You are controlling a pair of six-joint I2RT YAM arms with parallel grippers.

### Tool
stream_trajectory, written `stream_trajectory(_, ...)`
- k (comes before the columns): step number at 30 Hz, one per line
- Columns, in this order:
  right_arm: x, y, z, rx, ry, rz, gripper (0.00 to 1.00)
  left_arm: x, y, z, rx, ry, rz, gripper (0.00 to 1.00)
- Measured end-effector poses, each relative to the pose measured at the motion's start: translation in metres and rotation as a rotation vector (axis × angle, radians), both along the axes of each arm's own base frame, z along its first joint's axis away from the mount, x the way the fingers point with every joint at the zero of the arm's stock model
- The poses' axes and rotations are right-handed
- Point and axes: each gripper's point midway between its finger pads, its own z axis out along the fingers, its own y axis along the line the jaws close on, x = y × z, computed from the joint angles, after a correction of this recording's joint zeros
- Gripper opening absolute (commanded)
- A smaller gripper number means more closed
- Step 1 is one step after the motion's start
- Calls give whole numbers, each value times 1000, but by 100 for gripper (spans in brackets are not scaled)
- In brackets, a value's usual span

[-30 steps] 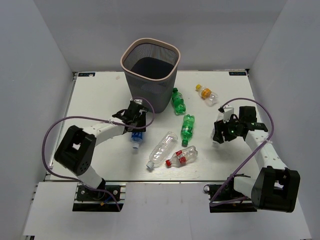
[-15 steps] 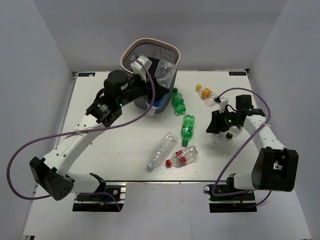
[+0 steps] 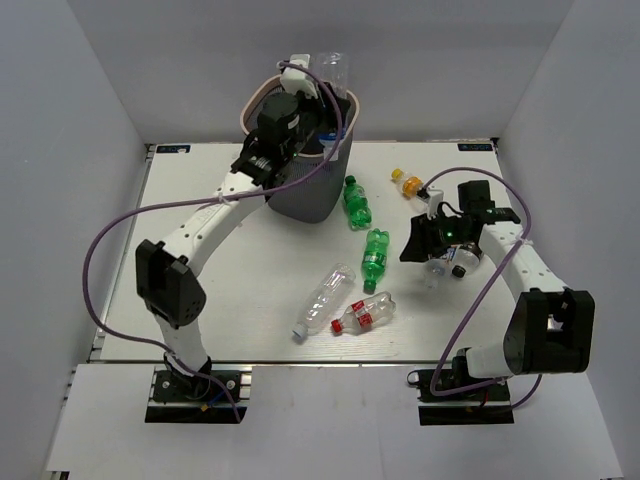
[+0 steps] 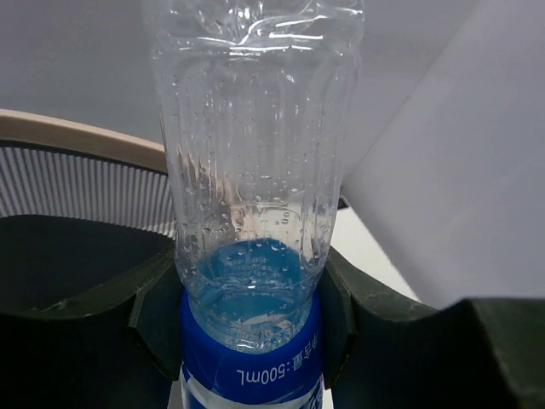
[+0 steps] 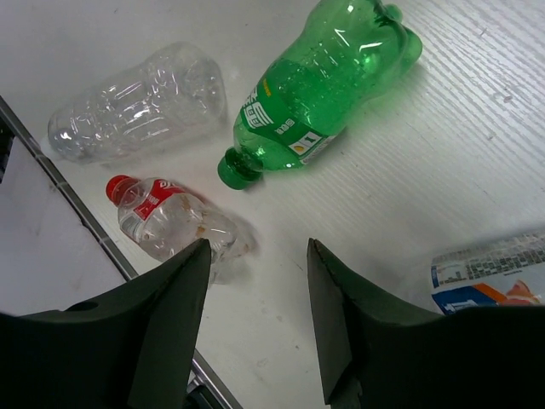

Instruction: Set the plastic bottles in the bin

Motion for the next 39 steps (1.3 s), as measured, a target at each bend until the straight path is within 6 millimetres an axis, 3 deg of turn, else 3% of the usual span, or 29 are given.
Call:
stream_trajectory(4,-2,5,-5,0,23,16,55,18,-2,14,-64,-13,34,12)
stream_trajectory(9,-1,11,-6,3,23,24,55,24,13,34,-165,-32,73,12)
stream_trajectory(15,0,16,-9,8,33,30,55,39,46,30,-272,-24,193,14)
stream_trajectory(18,2,19,-12,11,39,30,55,48,61,27,-250,-38,287,21)
stream_trajectory(19,2,20,-13,11,44,29,55,52,64,28,-233,-49,309,25)
stream_trajectory(20,2,20,-13,11,46,28,55,57,65,31,-217,-61,328,42)
stream_trajectory(22,2,22,-14,11,53,28,61,64,66,35,-184,-84,351,63)
stream_trajectory(23,2,22,-15,12,58,26,61,67,66,34,-161,-90,357,86)
stream_trajectory(24,2,22,-16,11,61,26,62,70,65,30,-134,-89,360,97)
stream_trajectory(29,11,25,-21,-6,80,4,68,75,57,0,-3,-47,359,100)
stream_trajectory(32,17,28,-25,-22,89,-21,72,66,54,-10,90,-37,334,100)
stream_trajectory(34,19,30,-29,-30,105,-40,74,49,54,-15,173,-31,287,100)
stream_trajectory(36,23,34,-35,-34,124,-59,78,22,54,-14,242,-34,219,100)
stream_trajectory(39,28,39,-44,-47,165,-98,90,-35,53,3,302,-55,77,100)
